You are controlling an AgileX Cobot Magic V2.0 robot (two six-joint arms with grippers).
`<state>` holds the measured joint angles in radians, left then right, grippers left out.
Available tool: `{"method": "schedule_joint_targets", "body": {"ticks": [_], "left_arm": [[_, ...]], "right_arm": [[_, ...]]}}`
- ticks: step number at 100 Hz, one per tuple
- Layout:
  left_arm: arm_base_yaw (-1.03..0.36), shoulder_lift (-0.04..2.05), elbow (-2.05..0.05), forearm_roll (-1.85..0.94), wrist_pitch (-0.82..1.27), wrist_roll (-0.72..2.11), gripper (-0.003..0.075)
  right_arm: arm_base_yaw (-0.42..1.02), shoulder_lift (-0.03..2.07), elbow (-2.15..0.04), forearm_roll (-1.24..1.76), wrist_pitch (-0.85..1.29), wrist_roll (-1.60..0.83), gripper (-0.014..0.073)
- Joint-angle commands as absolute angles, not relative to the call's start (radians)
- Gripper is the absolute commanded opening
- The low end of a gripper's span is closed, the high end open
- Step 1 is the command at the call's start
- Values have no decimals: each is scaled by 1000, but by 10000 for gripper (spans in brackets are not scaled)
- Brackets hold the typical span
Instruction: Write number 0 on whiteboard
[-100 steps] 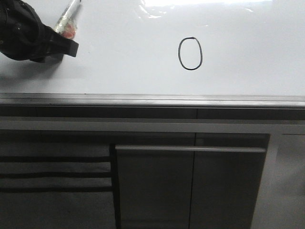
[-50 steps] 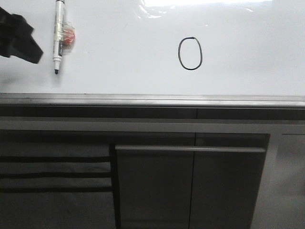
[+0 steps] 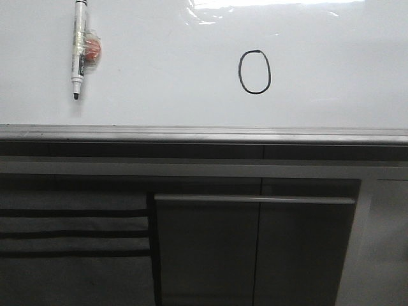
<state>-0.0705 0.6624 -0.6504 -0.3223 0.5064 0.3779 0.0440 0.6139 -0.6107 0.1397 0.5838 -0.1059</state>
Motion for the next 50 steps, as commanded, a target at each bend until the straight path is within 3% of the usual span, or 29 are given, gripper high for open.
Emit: {"method": "schedule_joint_targets", "body": {"ticks": [1,11,21,50], "left_arm": [[-69,567,-593,-359,298,363,335],[-67,496,-535,-363,226,361,151],[-67,460,-509,-386,238,361,-20],[-67,455,-497,-386,243,361,-20]], "right_arm": [[40,554,-559,159,378,-126,136],[40,515,-480,159,241,-122,-71],[40,510,-439,161,218,-116,-73],[40,510,-402,161,243,-116,-73]]}}
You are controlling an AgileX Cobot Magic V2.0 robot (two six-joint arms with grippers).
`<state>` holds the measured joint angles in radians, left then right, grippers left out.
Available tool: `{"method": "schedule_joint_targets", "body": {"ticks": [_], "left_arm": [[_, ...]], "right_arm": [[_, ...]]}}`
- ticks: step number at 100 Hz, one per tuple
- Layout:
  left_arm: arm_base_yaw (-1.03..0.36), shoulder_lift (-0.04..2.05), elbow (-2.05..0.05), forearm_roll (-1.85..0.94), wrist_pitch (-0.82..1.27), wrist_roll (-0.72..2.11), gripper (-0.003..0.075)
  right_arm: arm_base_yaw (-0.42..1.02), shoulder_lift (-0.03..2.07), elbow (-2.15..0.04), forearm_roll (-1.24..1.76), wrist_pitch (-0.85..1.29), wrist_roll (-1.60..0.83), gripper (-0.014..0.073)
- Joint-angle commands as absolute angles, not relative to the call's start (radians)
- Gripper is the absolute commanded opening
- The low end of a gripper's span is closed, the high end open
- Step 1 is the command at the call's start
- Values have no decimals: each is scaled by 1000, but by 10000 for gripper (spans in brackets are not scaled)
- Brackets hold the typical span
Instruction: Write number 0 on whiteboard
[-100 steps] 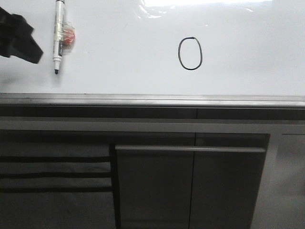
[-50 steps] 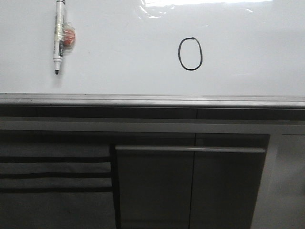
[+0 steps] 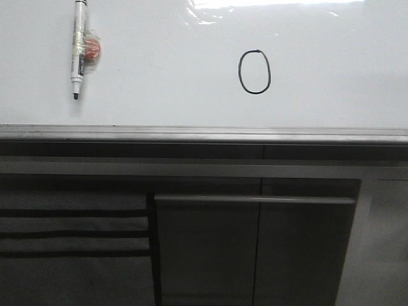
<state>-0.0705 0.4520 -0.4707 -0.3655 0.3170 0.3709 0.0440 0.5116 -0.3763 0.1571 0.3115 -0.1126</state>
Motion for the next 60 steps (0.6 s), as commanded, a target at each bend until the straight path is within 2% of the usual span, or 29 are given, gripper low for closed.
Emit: {"method": "schedule_joint_targets", "body": {"ticks": [1,26,60], "left_arm": [[-67,455,-497,-386,243,361,-20],[-86,354,-448,-356,206,363,-20],[-86,24,-20,-323,-106,363,-20]], "right_arm": [[40,510,-402,161,243,-116,-73],[40,510,-402,161,243,-116,-73],[40,510,-402,161,243,-116,-73]]}}
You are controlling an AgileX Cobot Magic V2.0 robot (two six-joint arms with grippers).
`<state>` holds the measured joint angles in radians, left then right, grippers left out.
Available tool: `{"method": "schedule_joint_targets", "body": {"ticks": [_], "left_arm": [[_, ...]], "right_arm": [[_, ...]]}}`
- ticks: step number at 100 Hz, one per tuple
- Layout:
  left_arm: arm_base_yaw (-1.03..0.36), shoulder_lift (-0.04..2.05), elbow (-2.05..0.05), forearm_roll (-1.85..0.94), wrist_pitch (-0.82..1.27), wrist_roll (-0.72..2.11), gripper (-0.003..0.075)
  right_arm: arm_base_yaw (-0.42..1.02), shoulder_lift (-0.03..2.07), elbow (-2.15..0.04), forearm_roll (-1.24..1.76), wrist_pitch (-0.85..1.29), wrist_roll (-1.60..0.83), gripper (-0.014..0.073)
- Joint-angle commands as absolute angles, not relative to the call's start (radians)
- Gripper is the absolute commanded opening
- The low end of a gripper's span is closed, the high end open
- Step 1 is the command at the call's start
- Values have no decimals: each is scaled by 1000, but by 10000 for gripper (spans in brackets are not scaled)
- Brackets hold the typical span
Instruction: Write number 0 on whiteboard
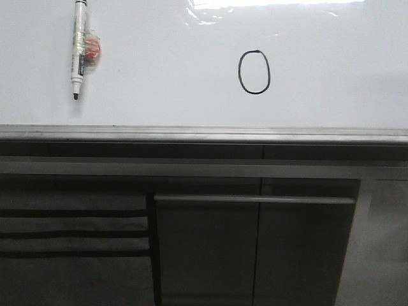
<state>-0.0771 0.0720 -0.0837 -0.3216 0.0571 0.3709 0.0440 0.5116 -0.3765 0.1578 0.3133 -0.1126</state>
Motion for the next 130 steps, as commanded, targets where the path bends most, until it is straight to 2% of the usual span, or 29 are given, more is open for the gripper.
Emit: {"method": "schedule_joint_targets", "body": {"ticks": [1,23,49,59,130], "left_arm": [[-86,20,-13,-323,-112,363,-20],[-111,-31,21,-300,-10,371,-20],[-124,-31,21,-341,-34,368,-20],[-124,-31,21,-199,-52,235,-20],[-124,-31,21,-194,-65,232,-20]], "right_arm": [[40,510,-402,161,243,-116,-73],[40,515,-402,161,243,-116,-73],[40,515,-402,161,243,-116,-73],[40,515,-402,161,243,-116,-73],[57,502,-377,161,206,-116,-73]]}}
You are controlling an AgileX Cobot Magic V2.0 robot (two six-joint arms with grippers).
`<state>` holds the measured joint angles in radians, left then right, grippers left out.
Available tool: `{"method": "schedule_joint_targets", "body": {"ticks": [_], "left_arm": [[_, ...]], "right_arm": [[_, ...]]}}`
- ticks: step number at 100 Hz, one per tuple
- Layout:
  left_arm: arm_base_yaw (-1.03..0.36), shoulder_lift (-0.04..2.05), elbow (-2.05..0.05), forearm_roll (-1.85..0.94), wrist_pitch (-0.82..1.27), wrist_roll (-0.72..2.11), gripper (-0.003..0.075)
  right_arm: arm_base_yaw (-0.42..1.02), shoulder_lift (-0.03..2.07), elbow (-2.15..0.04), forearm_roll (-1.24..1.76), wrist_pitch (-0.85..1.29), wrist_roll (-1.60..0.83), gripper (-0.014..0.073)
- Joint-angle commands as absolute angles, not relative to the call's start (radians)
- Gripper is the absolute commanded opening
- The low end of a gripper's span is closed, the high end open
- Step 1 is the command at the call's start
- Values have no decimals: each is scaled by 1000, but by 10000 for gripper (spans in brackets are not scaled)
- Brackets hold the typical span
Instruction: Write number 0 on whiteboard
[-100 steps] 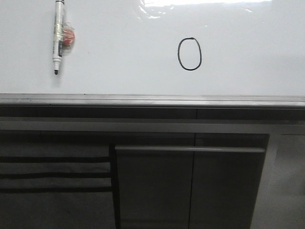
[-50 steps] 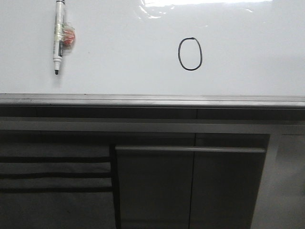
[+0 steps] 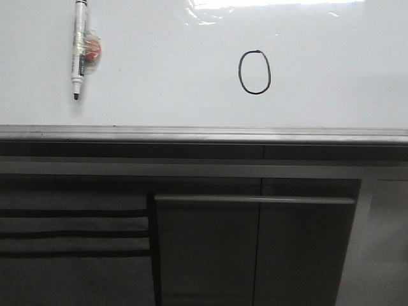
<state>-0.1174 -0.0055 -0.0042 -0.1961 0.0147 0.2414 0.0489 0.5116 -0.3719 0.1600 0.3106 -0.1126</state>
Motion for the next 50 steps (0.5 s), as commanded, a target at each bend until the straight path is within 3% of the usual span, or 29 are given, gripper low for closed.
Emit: {"method": "schedule_joint_targets", "body": {"ticks": [1,19,31,50], "left_arm": [[-124,-31,21,-194,-65,232,-20],[-123,-31,21,-194,-65,232,-20],[-123,-31,21,-194,-65,232,-20],[-123,-31,21,-194,-65,232,-20]], "right_arm": [[57,495,-372,161,197,-116,-73],[51,257,-156,156,-125,-108,-73],[22,57,-80,130,-122,-108,-73],[-47,-29,0,0,-139,-20,-73]]}}
